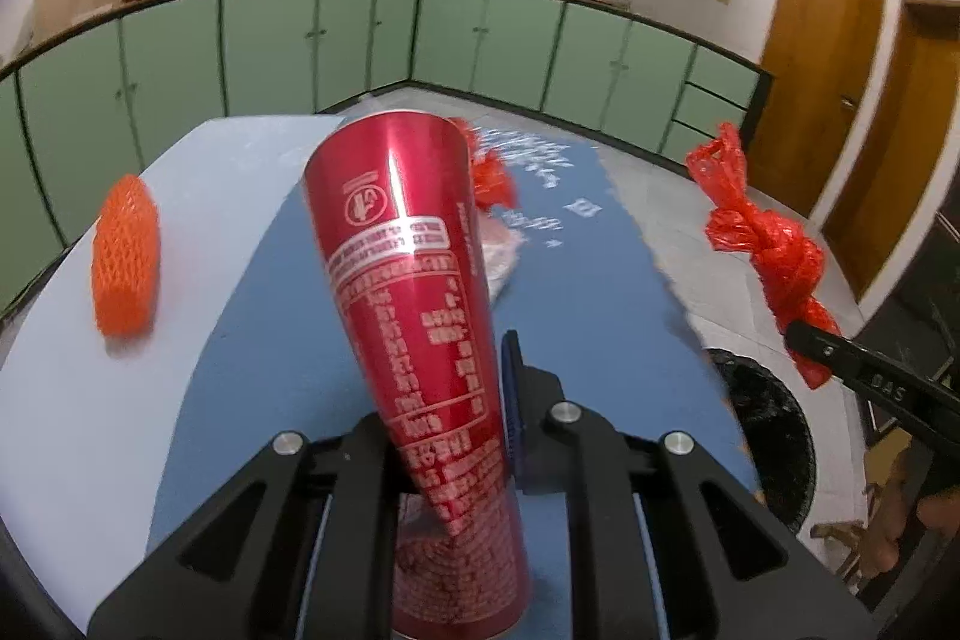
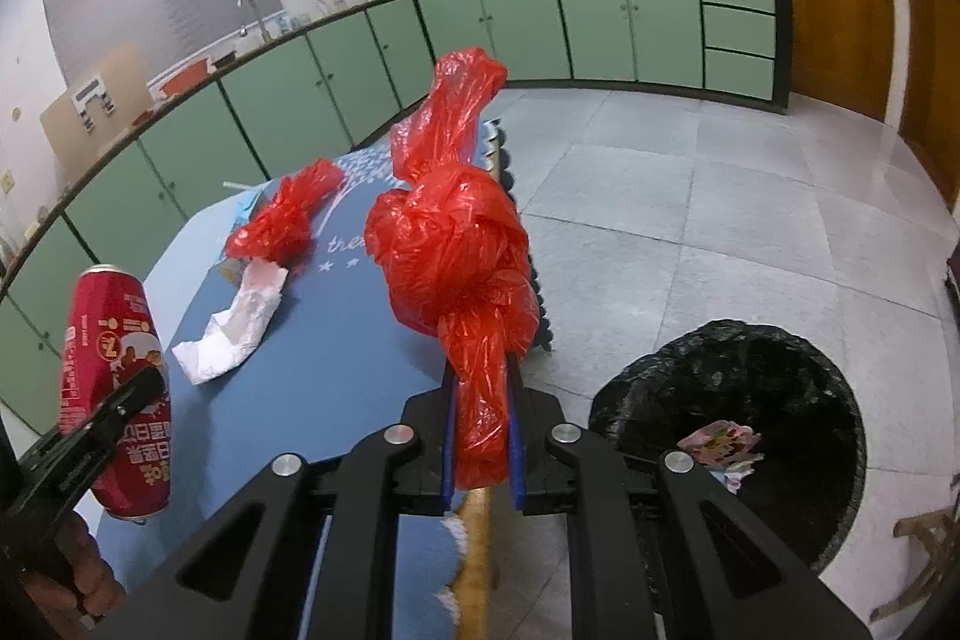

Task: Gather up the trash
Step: 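Carry the red bag and red can over the bin and open both grippers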

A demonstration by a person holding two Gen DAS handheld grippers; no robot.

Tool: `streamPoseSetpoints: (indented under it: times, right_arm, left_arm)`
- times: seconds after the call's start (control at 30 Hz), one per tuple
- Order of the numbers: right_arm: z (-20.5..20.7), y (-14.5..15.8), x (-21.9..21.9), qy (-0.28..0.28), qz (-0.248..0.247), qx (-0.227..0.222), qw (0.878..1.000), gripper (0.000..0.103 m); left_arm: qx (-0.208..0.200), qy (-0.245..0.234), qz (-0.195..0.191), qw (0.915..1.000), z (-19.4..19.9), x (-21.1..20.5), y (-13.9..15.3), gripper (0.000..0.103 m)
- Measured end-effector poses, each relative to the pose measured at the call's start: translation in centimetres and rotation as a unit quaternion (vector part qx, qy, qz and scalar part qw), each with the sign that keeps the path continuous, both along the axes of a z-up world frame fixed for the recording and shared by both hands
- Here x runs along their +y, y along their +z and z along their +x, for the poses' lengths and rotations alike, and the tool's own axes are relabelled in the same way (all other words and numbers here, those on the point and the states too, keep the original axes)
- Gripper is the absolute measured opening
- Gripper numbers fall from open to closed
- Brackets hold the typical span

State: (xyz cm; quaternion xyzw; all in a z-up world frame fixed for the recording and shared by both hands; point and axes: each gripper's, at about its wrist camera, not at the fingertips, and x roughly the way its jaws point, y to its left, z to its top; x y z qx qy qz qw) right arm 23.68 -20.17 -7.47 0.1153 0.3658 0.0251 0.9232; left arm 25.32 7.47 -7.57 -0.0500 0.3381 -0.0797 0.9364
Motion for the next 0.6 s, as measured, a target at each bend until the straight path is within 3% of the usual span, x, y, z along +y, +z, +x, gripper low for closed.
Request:
streamPoseSetpoints:
  times: [0.23, 0.37, 0.6]
  right_arm:
    - [-4.2, 0.1, -5.9, -0.065, -0.01, -0.003, 0.998, 0.013]
    - [-6.8, -1.4, -10.6, -0.112, -0.015, 0.02, 0.993, 0.013]
    - [-8.8, -3.5, -15.4, -0.153, -0.014, 0.037, 0.987, 0.013]
  left_arm:
    - [-0.012, -0.085, -0.007, 0.9963, -0.6, -7.3, 0.8, 0.011]
    - [-0.008, -0.144, -0.012, 0.9895, -0.8, -14.2, 0.4, 0.011]
    - [-0.006, -0.192, -0.008, 0.9813, -0.9, -22.6, -1.3, 0.011]
